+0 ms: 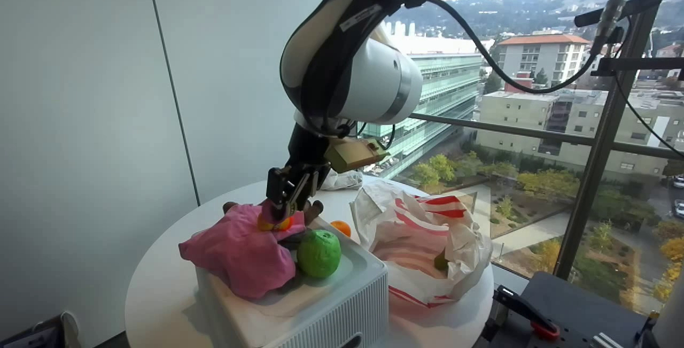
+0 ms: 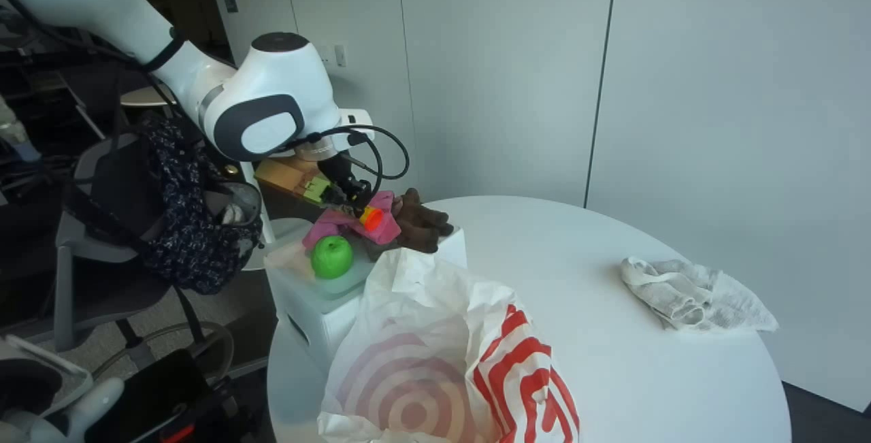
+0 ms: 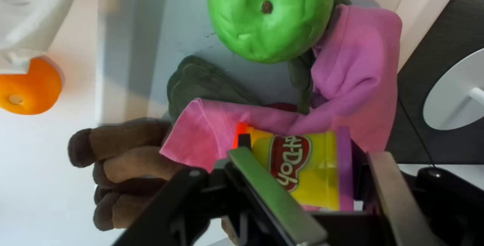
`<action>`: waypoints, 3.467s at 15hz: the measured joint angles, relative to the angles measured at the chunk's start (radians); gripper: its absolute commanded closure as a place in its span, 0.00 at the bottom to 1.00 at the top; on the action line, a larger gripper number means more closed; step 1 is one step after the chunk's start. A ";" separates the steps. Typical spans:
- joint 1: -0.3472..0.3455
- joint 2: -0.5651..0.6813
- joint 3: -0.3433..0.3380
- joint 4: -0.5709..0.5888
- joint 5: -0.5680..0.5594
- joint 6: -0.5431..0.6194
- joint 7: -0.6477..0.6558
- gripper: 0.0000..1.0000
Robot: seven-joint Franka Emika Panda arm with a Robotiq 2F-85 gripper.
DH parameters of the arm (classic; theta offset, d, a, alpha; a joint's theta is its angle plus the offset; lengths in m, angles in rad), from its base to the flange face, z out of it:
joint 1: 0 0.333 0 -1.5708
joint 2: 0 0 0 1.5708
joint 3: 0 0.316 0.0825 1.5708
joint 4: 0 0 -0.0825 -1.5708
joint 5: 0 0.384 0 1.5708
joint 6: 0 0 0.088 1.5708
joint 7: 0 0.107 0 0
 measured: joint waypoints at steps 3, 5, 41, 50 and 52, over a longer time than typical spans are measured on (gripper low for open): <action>0.000 0.037 0.008 0.015 0.039 -0.020 -0.068 0.68; -0.004 0.068 0.019 0.023 0.045 -0.031 -0.087 0.16; -0.236 -0.151 -0.256 -0.270 0.065 -0.062 0.410 0.00; -0.194 0.161 -0.222 -0.208 0.315 0.143 0.299 0.00; -0.191 0.243 -0.207 -0.173 0.316 0.195 0.302 0.00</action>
